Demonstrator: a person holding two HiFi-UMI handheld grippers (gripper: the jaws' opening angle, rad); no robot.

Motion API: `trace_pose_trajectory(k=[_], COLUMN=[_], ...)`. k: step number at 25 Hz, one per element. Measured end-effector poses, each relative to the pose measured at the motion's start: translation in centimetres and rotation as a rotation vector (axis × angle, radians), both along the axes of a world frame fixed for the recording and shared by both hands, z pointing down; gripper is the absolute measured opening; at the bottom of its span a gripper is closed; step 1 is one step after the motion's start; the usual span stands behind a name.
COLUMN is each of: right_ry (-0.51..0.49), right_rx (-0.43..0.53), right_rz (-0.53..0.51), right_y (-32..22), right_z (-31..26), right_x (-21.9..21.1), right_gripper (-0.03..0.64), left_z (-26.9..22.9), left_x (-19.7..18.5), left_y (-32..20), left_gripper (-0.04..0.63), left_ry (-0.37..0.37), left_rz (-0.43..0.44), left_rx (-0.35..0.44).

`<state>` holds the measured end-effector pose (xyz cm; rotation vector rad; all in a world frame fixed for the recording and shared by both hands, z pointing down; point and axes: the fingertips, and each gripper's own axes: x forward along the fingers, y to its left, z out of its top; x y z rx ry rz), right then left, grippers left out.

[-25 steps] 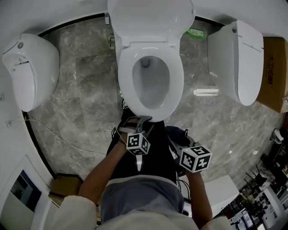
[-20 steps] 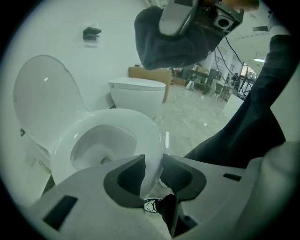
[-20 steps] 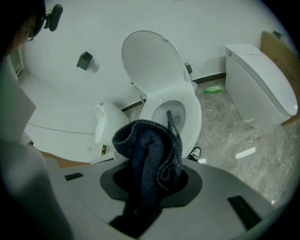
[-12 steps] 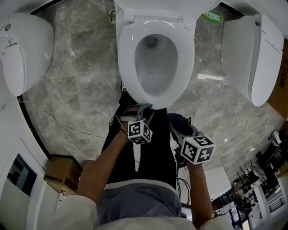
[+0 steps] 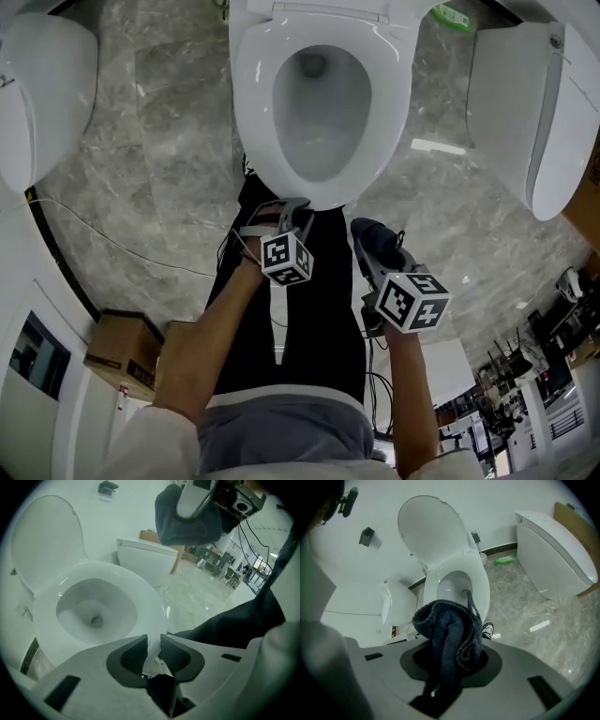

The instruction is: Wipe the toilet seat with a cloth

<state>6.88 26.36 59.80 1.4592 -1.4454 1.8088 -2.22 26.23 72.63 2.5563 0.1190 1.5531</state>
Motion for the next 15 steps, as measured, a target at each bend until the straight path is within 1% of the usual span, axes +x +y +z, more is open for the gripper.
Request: trace_pose_trajectory(k=[2,3,5,7,10,15], right_ry=[-0.002,-0.006,-0.011,-0.007,-0.005,0.005], right_rx=[-0.006,-0.009,-0.012,-0.014,-0.016,0.004], right_rz=[-0.003,-0.004,-0.014,-0.030,-0.042,-0.091], right_y=[0.0,0.1,-0.1,-0.4,-1.2,-4.4], right_z=[0.6,1.0,1.8,2.8,4.2,5.7], right_x=[0.1,0.0,0.0,0.4,1.1,1.9], right_gripper=[0.106,0.106,0.106,0.106,0.106,0.106], left_z=[-0.1,-0.2,-0.2,-0.3,-1.7,-5.4], left_x=[0.0,-0.2,-0.5,-0.7,-0.9,-2.3], left_y=[0.0,0.1,0.2,0.2,0.0,-0.5], left_gripper=[0.080,0.080,0.076,0.017,0.011,0.009], left_ry=[0.058,0.073,0.054,0.021,0.036,0.070], left_rz=[-0.050,-0.064,-0.075,-0.116,-0.248,-0.509], left_rx=[0.015,0.028,0.044,0.020,-0.036,-0.124])
